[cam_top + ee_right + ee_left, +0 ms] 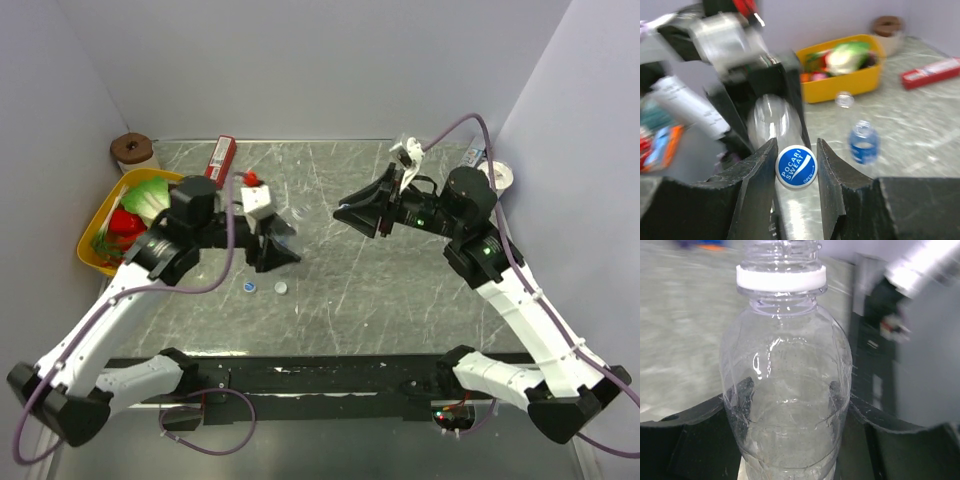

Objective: Unscrew the bottle caps

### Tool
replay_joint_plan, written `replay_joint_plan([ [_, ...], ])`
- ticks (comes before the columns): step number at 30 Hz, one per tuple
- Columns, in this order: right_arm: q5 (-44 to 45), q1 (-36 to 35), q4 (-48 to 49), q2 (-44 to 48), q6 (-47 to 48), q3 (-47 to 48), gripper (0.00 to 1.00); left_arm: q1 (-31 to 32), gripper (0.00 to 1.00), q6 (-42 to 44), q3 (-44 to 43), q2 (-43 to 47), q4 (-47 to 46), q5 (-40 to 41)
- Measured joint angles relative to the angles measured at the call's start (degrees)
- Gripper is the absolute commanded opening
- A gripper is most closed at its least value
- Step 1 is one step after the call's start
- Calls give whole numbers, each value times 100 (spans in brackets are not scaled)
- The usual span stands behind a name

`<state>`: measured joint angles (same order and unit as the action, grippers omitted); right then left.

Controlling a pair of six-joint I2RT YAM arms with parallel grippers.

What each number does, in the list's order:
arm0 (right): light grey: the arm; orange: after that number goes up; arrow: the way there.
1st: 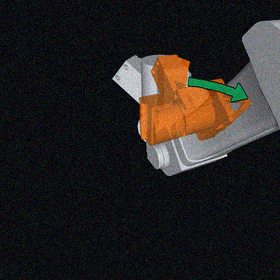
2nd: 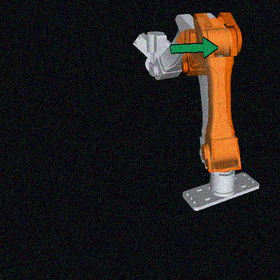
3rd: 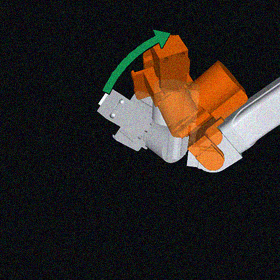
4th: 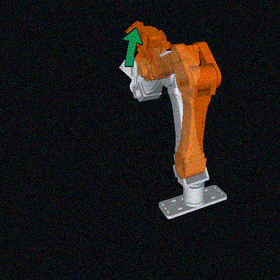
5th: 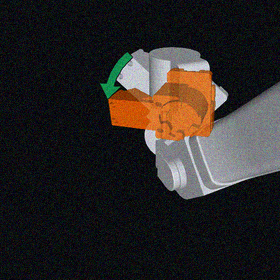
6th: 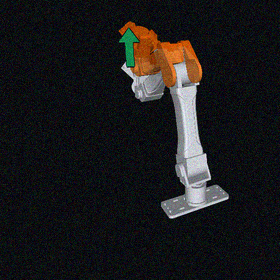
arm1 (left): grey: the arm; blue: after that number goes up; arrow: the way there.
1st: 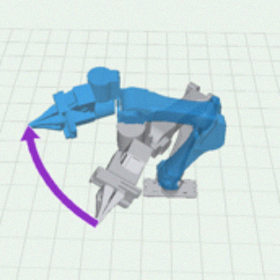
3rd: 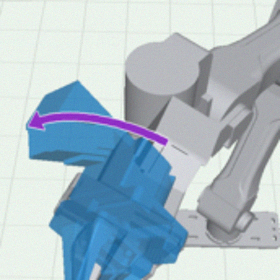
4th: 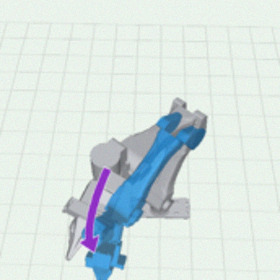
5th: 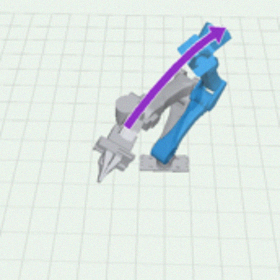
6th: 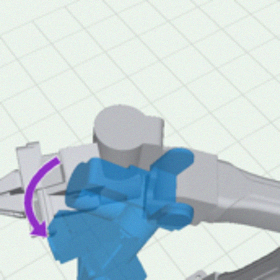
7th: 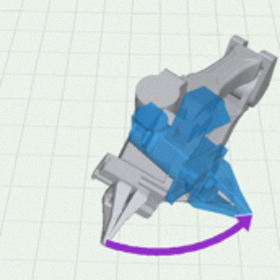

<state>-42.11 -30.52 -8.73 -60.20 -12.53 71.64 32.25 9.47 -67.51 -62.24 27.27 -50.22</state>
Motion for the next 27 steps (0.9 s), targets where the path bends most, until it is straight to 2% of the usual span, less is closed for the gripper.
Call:
replay_joint_plan([
  [5,1137,-164,-52,304,68,-656,15,-656,63,-599,352,723,-879,761],
  [11,2481,-966,15,96,92,-1545,13,-874,63,-1034,568,1075,-1574,1609],
  [20,4057,-1912,1027,-960,138,-2581,12,-1001,65,-1209,772,1082,-1749,2605],
  [27,4618,-2363,2059,-1897,210,-3117,12,-1012,65,-1209,815,1104,-1801,2824],
])
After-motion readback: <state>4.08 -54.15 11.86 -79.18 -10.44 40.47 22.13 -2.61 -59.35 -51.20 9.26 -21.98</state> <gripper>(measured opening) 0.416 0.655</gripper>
